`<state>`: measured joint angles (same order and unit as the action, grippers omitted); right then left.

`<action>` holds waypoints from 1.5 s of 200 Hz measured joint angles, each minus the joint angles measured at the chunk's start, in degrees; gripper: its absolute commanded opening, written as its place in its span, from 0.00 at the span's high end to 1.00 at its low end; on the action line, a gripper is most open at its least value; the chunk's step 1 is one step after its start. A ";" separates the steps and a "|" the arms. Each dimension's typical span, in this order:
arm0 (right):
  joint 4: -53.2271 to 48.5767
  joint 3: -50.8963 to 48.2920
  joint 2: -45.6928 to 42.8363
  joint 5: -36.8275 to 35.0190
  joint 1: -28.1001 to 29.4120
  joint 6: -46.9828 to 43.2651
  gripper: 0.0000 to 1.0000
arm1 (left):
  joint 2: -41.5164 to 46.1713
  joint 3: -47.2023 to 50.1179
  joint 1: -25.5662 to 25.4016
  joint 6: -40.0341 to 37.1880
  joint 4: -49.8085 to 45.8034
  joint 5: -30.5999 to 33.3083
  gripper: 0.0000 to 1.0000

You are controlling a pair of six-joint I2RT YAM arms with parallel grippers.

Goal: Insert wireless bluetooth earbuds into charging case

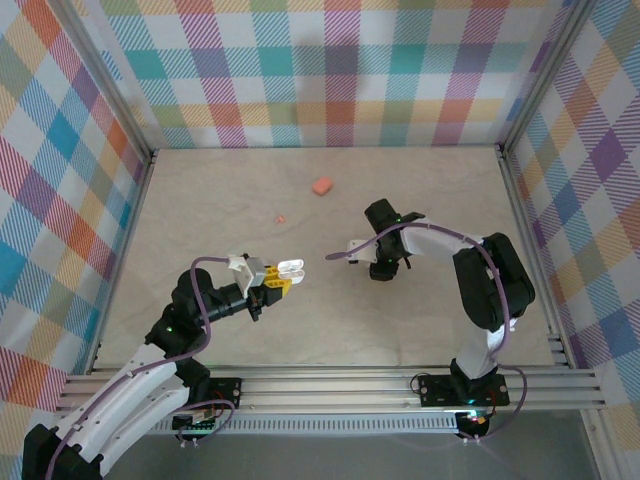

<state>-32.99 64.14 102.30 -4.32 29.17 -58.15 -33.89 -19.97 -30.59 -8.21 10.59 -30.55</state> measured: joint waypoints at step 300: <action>-20.98 20.79 9.20 6.12 -11.65 60.89 0.74 | 2.34 1.07 0.00 0.00 -1.73 0.15 1.00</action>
<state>-53.98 84.93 111.50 1.80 17.52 2.74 -31.55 -18.90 -30.59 -8.21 8.86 -30.39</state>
